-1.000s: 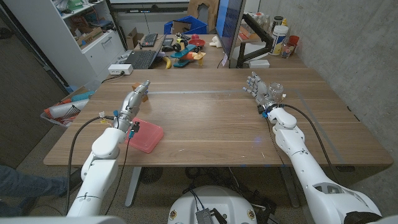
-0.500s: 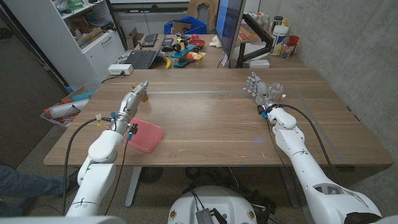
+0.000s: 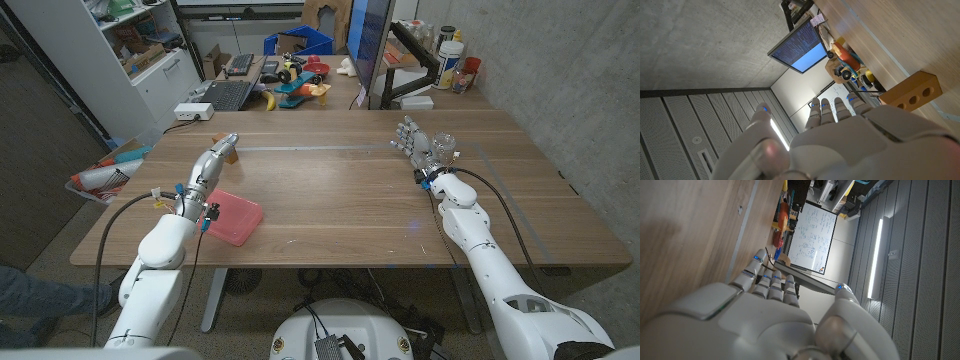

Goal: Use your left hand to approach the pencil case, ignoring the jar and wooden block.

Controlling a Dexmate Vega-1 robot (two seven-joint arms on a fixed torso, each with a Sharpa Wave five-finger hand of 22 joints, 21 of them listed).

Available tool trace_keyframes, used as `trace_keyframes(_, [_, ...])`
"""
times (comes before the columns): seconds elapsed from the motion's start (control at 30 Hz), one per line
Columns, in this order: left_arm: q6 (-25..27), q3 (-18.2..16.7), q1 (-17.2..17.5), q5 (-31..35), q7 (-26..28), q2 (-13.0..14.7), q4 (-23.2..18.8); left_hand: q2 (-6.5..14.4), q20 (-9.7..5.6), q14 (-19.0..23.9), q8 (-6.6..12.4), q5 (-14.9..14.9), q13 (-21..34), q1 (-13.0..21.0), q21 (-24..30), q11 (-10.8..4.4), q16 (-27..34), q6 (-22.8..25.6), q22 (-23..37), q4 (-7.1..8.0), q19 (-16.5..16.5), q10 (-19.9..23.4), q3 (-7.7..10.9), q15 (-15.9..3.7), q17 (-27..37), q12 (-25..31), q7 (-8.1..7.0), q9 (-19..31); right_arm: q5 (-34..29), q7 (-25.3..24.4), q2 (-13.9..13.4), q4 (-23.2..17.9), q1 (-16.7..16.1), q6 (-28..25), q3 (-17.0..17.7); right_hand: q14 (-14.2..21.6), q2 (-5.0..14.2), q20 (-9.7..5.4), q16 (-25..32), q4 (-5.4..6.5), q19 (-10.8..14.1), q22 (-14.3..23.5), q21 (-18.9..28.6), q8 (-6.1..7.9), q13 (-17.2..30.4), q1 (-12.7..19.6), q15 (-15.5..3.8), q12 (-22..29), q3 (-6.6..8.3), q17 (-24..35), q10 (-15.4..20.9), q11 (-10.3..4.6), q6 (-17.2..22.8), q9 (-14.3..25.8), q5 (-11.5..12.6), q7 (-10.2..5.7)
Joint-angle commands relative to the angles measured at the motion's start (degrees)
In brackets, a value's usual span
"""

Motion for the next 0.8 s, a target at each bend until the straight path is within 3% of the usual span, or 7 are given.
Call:
trace_keyframes(0.03, [0.35,-1.35,3.45,2.84,1.59,0.14,-4.2,0.0,0.35,0.46,0.45,-0.18,0.13,0.64,-0.03,0.03,0.31,0.32,0.34,-0.37,0.03,0.08,0.34,0.27,0.18,0.4,0.22,0.31,0.05,0.49,0.05,1.17,0.71,0.44,-0.02,0.41,0.39,-0.02,0.06,-0.2,0.46,0.07,-0.26,-0.13,0.19,-0.01,0.07,-0.02,-0.04,0.15,0.39,-0.01,0.69,0.3,0.28,-0.09])
trace_keyframes(0.8, [2.66,-3.54,5.96,6.89,2.69,0.78,-8.0,0.21,0.43,0.43,0.48,-0.22,0.13,1.3,-0.25,-0.03,0.25,0.59,0.34,-0.83,-0.27,0.02,0.59,0.25,0.16,0.33,0.22,0.32,-0.25,0.87,0.32,2.69,1.74,1.15,0.01,0.43,0.45,0.04,0.02,-0.29,0.66,0.08,-0.79,-0.18,0.17,-0.06,0.1,-0.04,-0.11,0.0,0.46,0.09,0.72,0.29,0.27,-0.11])
